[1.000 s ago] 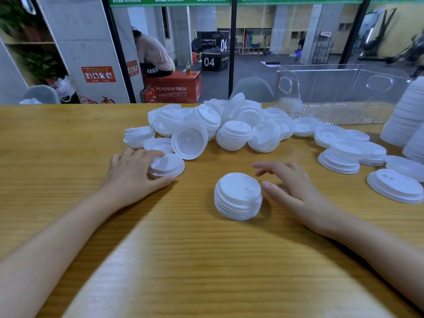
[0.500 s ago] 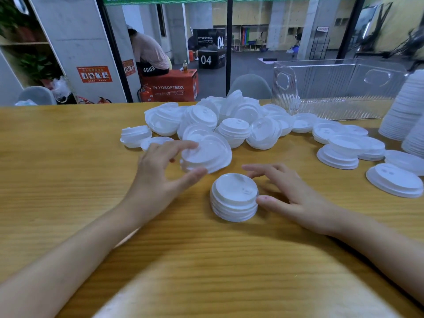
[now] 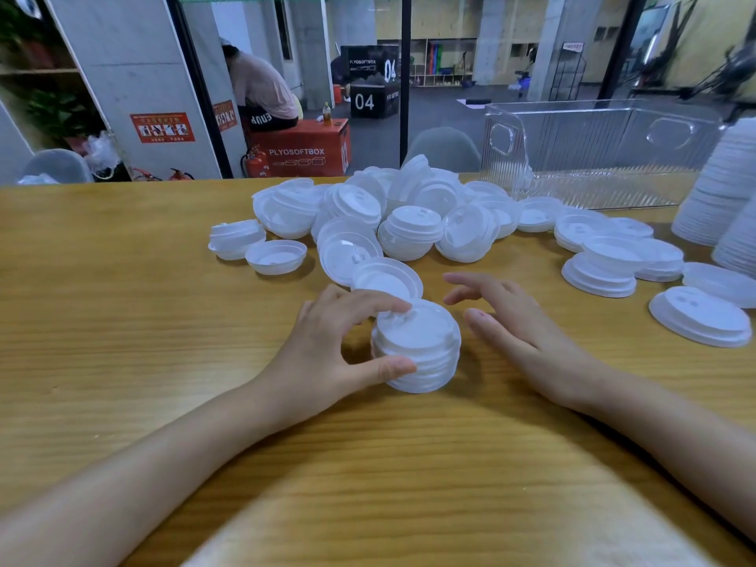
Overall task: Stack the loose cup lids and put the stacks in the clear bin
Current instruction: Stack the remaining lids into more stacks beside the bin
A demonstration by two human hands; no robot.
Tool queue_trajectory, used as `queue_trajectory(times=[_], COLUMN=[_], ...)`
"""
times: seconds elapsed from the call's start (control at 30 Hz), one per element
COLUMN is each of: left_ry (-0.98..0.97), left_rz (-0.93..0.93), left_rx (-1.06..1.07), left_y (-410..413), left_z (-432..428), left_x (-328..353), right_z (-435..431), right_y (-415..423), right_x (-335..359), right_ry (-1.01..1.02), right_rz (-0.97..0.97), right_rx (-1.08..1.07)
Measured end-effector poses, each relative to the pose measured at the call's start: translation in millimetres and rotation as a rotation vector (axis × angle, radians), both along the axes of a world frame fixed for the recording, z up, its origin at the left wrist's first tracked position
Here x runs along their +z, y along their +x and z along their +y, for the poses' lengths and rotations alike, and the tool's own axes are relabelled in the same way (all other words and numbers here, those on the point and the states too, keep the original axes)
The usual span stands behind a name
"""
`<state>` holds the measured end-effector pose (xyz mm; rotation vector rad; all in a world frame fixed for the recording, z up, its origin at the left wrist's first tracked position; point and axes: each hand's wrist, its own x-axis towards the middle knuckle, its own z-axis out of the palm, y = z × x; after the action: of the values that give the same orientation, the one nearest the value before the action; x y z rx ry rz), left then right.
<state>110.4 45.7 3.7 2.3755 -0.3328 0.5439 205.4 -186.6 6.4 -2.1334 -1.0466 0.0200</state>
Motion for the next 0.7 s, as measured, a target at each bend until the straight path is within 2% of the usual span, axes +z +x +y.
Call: queue_trajectory(times=[0.27, 0.7], left_ry=[0.046, -0.073], left_rz=[-0.011, -0.134], left_rx=[0.005, 0.181], left_y=[0, 19], left_z=[0, 29], left_x=[-2, -2], right_z=[0, 0], right_y=[0, 7], right_x=[0, -1], right_ry=[-0.007, 0.085], right_rz=[0.003, 0.031], right_rx=[-0.007, -0.086])
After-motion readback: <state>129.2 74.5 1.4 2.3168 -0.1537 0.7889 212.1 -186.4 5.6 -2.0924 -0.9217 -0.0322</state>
